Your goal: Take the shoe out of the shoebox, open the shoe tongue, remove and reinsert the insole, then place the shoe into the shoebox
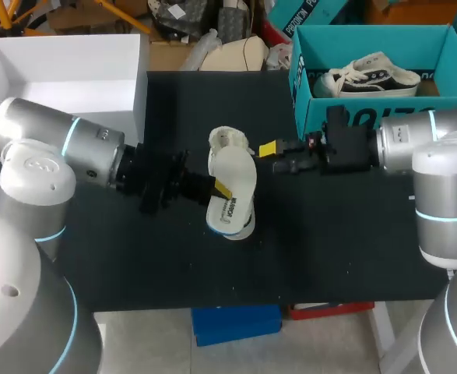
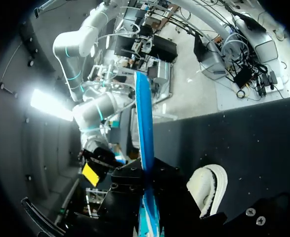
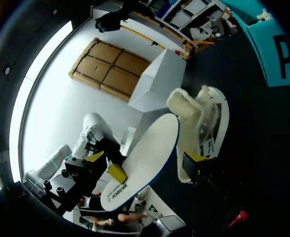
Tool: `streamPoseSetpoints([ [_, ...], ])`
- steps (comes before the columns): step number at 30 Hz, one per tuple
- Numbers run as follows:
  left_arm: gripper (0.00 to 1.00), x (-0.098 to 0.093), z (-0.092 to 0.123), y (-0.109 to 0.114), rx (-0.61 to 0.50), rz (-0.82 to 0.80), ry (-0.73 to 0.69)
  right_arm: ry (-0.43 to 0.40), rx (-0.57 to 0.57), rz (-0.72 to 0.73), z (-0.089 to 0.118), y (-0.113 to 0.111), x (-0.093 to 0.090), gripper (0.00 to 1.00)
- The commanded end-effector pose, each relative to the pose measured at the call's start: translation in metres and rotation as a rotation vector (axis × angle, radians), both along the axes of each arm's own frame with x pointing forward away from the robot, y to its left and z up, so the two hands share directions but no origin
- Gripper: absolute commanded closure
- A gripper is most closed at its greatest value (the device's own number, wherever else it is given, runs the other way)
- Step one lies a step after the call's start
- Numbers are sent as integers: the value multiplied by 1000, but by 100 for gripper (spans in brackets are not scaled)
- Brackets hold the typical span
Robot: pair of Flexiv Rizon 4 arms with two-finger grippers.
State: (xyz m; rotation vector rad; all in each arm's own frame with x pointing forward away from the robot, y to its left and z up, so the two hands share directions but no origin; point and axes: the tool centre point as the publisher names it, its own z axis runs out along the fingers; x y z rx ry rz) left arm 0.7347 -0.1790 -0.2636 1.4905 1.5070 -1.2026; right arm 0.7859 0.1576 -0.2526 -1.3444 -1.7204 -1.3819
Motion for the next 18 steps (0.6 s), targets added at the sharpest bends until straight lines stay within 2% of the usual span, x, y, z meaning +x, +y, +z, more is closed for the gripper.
streamPoseSetpoints([
  [1, 100, 2, 1, -2, 58, -12, -2, 3, -18, -9, 1, 1, -1, 0],
  [7, 100, 2, 1, -2, 58, -12, -2, 3, -18, -9, 1, 1, -1, 0],
  [8, 100, 2, 1, -2, 58, -12, -2, 17, -57, -14, -1, -1, -4, 0],
  [11, 100, -3, 1, 2, 38, -18, 61, 62, -266, -26, -8, -7, -16, 0],
  [14, 100, -7, -2, 5, 38, -26, 116, 82, -356, -44, -11, -16, -30, 0],
  [18, 100, -11, -6, 7, 60, -31, 136, 112, -380, -87, -17, -33, -52, 0],
])
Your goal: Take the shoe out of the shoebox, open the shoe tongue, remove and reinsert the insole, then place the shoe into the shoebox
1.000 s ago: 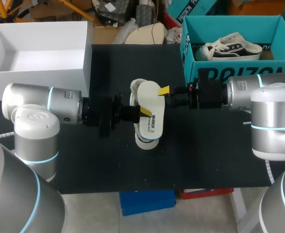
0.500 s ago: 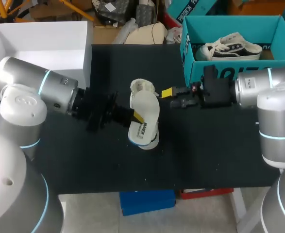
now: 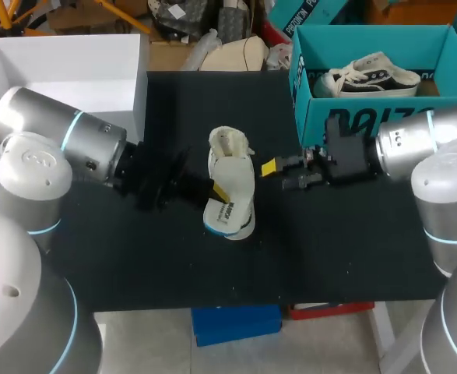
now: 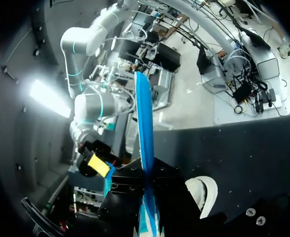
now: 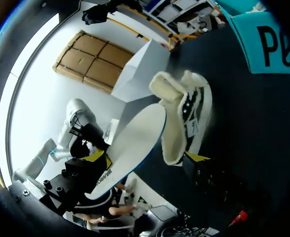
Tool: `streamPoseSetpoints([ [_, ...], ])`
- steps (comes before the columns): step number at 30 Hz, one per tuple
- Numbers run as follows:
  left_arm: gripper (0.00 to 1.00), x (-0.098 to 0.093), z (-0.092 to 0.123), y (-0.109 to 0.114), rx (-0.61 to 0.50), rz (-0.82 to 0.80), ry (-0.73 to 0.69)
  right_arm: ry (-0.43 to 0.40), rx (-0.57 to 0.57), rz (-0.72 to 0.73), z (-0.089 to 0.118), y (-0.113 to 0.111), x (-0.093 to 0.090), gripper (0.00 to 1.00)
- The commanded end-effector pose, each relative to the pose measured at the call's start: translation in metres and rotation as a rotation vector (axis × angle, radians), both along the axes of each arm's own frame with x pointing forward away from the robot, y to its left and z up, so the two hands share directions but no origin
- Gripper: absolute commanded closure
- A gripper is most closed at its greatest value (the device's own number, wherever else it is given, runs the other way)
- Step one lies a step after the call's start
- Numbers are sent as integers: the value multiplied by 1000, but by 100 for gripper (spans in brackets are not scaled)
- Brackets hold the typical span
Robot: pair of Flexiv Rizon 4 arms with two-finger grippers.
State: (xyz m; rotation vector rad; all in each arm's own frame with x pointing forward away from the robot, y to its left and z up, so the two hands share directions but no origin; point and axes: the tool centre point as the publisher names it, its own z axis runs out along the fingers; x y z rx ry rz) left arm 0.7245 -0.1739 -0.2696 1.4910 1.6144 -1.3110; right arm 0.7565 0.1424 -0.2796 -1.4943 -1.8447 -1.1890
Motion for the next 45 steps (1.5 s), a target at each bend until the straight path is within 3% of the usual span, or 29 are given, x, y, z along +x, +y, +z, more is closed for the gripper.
streamPoseSetpoints([
  [1, 100, -2, -1, 3, 18, -7, 9, 46, -179, -86, 8, -21, -29, 0],
  [12, 100, -5, 1, -1, 21, -26, 35, 83, -184, -200, 3, -54, -79, 0],
  [20, 100, -5, 1, -6, 50, -52, 50, 91, -211, -254, 10, -71, -101, 0],
  [29, 100, -9, -10, -1, 132, -63, 128, 103, -246, -317, 15, -88, -108, 0],
  [45, 100, -8, -27, 5, 265, -104, 184, 103, -246, -317, 15, -88, -108, 0],
])
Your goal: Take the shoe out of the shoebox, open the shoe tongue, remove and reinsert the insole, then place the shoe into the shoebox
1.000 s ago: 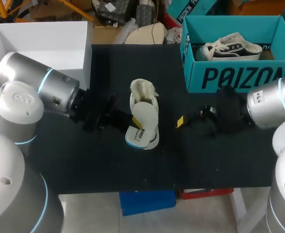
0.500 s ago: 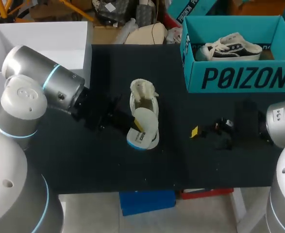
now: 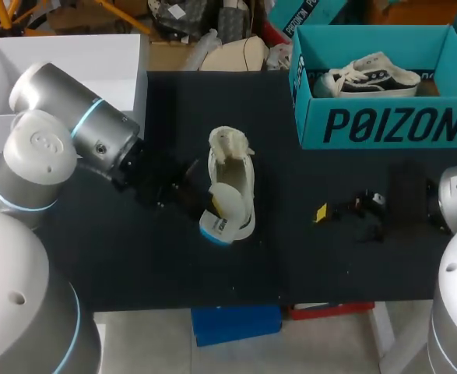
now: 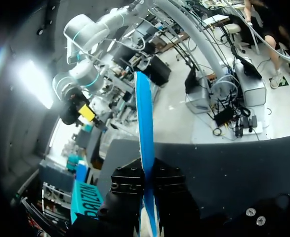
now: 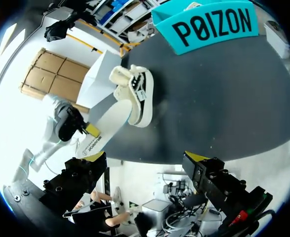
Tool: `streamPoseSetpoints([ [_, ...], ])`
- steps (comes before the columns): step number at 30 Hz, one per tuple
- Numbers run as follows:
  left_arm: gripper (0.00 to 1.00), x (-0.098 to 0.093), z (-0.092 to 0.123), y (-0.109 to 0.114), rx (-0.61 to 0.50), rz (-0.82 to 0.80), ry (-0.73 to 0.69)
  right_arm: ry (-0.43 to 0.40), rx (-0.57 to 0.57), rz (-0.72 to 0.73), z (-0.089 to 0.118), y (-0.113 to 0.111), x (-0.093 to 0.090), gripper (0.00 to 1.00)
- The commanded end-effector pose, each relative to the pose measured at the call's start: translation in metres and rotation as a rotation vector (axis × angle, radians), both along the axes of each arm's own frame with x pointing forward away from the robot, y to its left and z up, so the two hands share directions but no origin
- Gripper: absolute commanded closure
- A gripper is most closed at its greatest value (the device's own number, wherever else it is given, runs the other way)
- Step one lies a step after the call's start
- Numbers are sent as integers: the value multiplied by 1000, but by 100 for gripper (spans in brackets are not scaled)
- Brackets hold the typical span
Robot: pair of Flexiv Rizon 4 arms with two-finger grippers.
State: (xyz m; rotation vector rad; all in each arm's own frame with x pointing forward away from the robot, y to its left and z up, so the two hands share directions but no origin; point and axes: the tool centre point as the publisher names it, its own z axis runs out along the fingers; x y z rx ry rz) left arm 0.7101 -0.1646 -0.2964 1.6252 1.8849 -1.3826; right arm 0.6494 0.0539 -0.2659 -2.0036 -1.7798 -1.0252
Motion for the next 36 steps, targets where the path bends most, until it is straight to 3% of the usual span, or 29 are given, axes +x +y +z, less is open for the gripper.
streamPoseSetpoints([
  [1, 100, 6, -1, -5, 45, -26, 6, 1, -2, -1, 1, 0, -1, 0],
  [6, 100, 10, -11, -4, 73, -35, -4, 1, -2, -1, 1, 0, -1, 0],
  [15, 100, 21, -26, -9, 9, -41, 25, 1, -2, -1, 1, 0, -1, 0],
  [36, 100, 68, -50, -19, 4, -15, -45, 1, -2, -1, 1, 0, -1, 0],
])
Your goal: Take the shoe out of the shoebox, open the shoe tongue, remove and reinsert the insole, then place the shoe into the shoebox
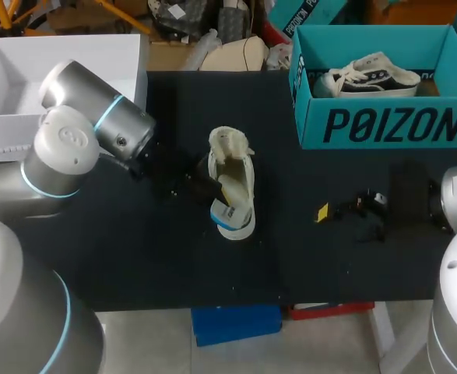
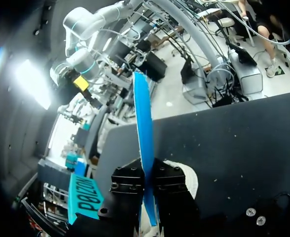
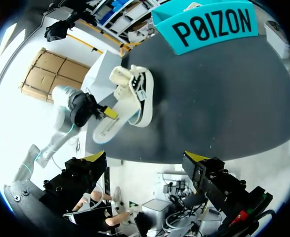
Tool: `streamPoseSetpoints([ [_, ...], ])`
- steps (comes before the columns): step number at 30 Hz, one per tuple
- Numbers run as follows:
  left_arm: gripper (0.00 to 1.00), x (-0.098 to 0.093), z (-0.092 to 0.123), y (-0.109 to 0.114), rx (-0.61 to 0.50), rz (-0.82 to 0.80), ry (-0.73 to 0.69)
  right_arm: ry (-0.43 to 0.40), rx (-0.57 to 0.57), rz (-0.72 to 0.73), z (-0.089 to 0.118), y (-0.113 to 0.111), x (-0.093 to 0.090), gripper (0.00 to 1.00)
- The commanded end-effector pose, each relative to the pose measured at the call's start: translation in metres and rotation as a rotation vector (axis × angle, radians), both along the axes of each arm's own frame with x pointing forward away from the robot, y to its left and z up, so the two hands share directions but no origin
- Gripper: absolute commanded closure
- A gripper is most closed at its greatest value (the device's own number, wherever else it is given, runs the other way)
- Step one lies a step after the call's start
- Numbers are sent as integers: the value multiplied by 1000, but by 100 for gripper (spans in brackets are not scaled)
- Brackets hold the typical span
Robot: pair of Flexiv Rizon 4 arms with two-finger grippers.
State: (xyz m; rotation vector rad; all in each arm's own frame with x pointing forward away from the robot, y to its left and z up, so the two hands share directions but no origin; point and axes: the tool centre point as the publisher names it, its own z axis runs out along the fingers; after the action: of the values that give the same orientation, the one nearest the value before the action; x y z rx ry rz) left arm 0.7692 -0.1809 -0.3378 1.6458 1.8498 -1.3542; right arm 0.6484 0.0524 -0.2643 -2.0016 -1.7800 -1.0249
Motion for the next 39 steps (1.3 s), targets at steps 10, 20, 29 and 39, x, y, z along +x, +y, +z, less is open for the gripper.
streamPoseSetpoints([
  [10, 100, 21, -18, -4, 23, 16, -28, 1, -3, -2, 0, 2, 0, 0],
  [20, 100, 21, -18, -4, 23, 16, -28, 1, -3, -2, 0, 2, 0, 0],
  [29, 100, 22, -19, -6, 25, 27, -59, 1, -3, -2, 0, 2, 0, 0],
  [39, 100, 31, -31, -13, 45, 67, -125, 1, -3, -2, 0, 2, 0, 0],
])
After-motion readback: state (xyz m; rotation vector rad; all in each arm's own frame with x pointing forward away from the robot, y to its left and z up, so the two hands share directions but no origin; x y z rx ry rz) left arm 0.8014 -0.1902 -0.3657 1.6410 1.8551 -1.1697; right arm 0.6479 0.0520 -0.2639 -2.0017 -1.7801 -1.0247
